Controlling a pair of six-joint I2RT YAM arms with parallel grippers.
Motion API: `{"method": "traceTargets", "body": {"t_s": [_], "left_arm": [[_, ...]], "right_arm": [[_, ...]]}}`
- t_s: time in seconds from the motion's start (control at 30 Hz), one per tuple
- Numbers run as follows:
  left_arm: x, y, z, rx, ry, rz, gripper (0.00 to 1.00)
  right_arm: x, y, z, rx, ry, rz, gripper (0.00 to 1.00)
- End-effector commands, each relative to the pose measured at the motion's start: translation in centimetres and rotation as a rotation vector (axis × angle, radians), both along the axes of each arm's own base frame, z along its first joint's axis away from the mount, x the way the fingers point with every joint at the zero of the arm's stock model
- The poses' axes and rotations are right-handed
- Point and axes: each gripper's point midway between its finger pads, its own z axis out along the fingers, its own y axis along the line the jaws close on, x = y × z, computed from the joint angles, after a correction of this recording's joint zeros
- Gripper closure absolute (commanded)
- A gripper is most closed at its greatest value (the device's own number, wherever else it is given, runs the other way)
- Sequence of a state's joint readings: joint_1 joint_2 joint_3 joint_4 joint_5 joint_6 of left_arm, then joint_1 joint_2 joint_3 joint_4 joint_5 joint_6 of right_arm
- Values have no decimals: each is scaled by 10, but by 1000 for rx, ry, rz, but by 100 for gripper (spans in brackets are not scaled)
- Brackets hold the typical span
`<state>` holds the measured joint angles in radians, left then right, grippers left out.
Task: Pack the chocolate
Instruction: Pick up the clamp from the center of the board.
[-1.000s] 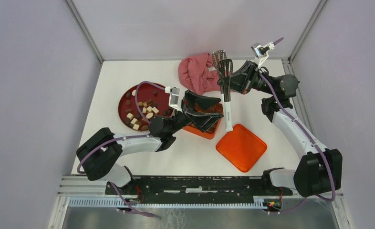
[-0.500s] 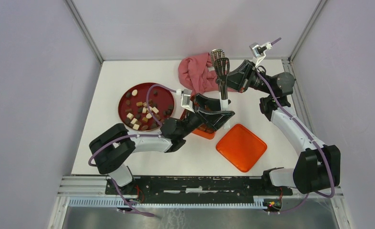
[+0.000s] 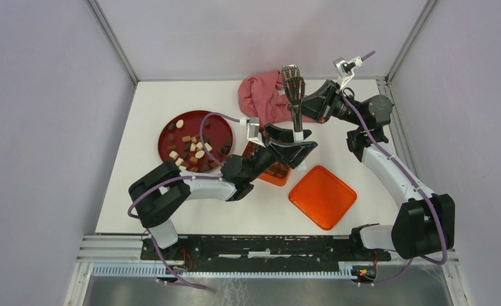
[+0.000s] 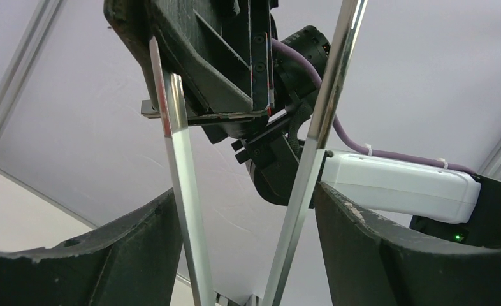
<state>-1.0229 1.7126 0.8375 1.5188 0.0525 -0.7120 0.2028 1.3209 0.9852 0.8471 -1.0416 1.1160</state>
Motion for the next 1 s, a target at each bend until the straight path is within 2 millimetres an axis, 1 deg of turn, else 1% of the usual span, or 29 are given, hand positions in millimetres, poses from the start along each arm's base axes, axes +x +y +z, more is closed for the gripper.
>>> {"method": "traceTargets", "body": {"t_s": [0.0,0.13,0.3,0.43,0.6,0.63,0.73,0.97], "left_arm": [[-10,24,53,-198,-149,52,23],[-11,23,57,-195,-180,58,25],[-11,21,59,-196,-190,61,31],[-12,22,63,-200,-206,58,39],[-14,22,61,-197,-203,46,53],[-13,23,61,-198,-202,46,54],[-14,25,62,-201,-201,44,54],[-20,31,65,-200,-211,11,54]], "right_arm": [[-8,-2,20,22,-69,-27,100],[-6,-3,16,8,-60,-40,99],[-4,-3,14,-7,-63,-49,99],[-4,-3,12,-15,-64,-53,99],[-3,-3,12,-32,-84,-61,97],[-4,-3,12,-35,-89,-62,97],[-4,-3,10,-44,-94,-62,94],[-5,-4,11,-63,-132,-67,80]]}}
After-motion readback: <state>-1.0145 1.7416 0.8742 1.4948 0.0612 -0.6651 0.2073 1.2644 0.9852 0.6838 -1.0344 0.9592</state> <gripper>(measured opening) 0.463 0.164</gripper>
